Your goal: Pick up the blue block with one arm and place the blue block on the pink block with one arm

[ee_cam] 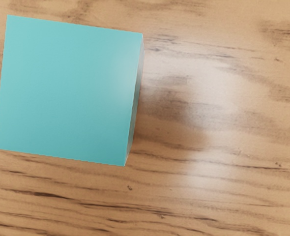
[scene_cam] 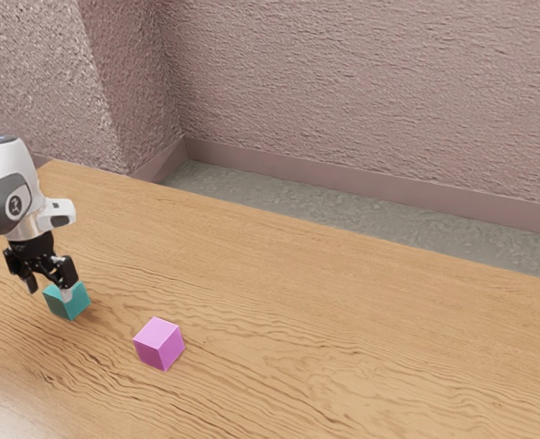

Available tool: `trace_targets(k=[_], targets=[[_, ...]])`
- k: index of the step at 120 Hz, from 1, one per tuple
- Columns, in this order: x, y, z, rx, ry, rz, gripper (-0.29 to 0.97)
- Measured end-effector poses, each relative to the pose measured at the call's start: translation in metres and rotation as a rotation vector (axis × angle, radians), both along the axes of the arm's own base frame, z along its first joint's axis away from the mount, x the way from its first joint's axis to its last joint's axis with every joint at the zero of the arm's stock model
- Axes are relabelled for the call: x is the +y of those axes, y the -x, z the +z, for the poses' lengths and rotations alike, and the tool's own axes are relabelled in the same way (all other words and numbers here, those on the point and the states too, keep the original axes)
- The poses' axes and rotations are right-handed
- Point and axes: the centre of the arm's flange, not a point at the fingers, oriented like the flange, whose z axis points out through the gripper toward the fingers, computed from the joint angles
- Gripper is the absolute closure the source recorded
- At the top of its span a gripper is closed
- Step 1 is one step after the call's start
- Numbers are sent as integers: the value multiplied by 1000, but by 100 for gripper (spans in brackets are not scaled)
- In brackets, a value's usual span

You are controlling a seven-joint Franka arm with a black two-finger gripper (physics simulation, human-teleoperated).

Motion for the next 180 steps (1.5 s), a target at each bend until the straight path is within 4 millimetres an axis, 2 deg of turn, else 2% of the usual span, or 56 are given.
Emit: trace_targets(k=[25, 49, 68, 91, 113, 146, 180], targets=[[22, -16, -15, -29, -16, -30, 7], [54, -23, -26, -58, -16, -20, 7], [50, -31, -30, -81, -15, -73, 8], [33, -39, -44, -72, 4, -147, 8], [35, -37, -51, -73, 24, -156, 10], [38, -33, -55, -75, 61, -146, 25], [34, -34, -55, -70, 79, -153, 33]])
